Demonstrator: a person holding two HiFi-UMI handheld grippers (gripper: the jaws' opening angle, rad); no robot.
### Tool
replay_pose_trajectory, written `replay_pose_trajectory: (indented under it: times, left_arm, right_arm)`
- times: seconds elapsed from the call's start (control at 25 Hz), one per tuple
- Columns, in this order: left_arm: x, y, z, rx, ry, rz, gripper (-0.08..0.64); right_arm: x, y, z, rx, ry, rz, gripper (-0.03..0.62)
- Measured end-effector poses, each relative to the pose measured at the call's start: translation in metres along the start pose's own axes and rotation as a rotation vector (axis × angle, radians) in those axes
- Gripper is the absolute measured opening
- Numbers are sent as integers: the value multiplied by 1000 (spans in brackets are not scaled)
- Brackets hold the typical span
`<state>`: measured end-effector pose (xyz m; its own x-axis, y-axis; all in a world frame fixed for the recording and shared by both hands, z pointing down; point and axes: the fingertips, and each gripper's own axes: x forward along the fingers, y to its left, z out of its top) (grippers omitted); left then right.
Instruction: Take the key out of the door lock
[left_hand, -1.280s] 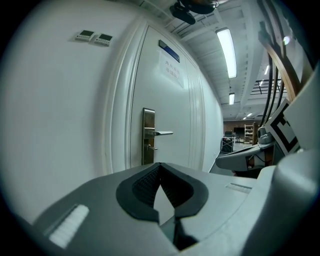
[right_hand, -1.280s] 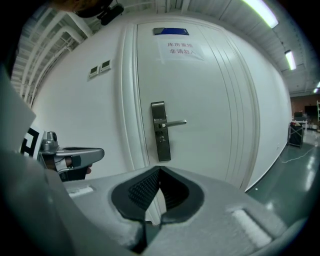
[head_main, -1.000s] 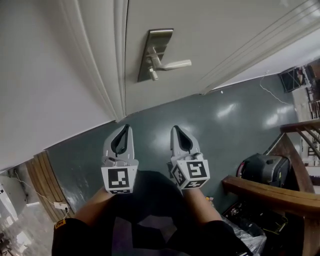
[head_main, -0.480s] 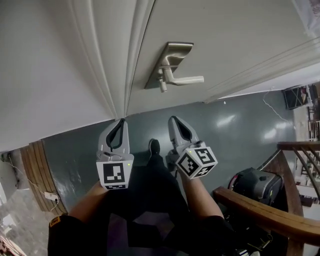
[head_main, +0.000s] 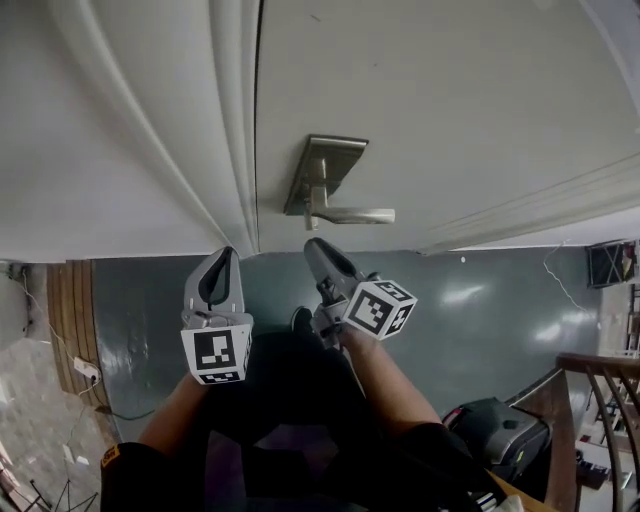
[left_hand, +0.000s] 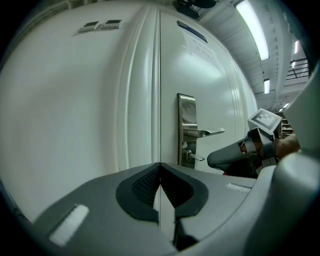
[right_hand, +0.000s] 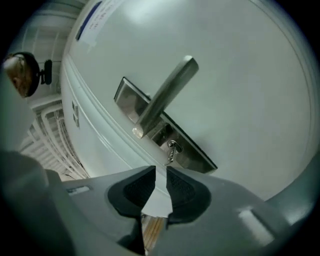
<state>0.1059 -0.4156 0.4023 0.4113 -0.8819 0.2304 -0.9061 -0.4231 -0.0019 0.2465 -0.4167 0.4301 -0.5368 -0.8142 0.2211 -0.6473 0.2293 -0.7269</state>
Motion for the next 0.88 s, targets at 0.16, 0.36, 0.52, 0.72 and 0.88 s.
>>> replay_pose_trajectory:
  times: [0.16,0.36,0.52,0.72,0.88]
  left_arm:
    - [6,-2,-6,-4,34,53,58]
    - [5,5,-5,-13,38,129,58]
    - [3,10,-4,-6,42,156,54]
    - [1,17,-4,-11,37,175,46]
    - [-1,18,-7,-28,52,170,40]
  right_arm:
    - [11,-8,3,141,37,99,79]
    - [24,-8,14,288,46,210,87]
    - [31,-9,19,371,39,250,83]
    - [35,-15,18,436,26,257,43]
    - [35,-16,18,477,20,267,32]
